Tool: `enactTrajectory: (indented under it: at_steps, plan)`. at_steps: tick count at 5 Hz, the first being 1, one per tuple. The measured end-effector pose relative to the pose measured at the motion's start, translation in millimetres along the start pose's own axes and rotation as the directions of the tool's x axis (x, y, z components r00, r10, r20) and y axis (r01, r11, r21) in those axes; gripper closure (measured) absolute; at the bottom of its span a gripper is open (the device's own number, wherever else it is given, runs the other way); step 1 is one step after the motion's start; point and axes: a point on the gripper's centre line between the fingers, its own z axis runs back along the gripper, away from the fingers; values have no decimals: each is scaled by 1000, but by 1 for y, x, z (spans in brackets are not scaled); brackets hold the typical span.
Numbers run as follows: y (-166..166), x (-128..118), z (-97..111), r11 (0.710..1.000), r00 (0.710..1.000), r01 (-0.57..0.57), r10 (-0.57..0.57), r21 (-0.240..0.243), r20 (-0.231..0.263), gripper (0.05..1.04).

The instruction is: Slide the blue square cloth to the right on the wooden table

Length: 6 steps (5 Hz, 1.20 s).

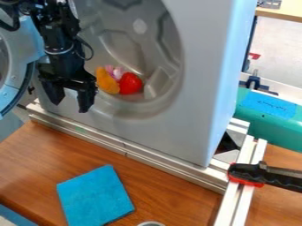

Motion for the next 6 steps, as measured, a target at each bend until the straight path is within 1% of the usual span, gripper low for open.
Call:
enactTrajectory:
  at_steps: [1, 2, 3, 4, 5, 6]
  plan:
    - [-1, -5, -8, 1000, 1000, -3, 3, -7, -28, 83]
    - [-9, -26, -25, 999, 998, -12, 10, -31, -66, 83]
    - [-6, -49, -32, 999, 998, -40, 41, 25, -50, 83]
    - [-15, -58, -42, 989, 994, -99, 103, 107, -31, 83]
    - [-31, -67, -58, 935, 952, -291, 305, 204, -39, 83]
    - [-35, -74, -72, 862, 882, -436, 467, 259, -67, 83]
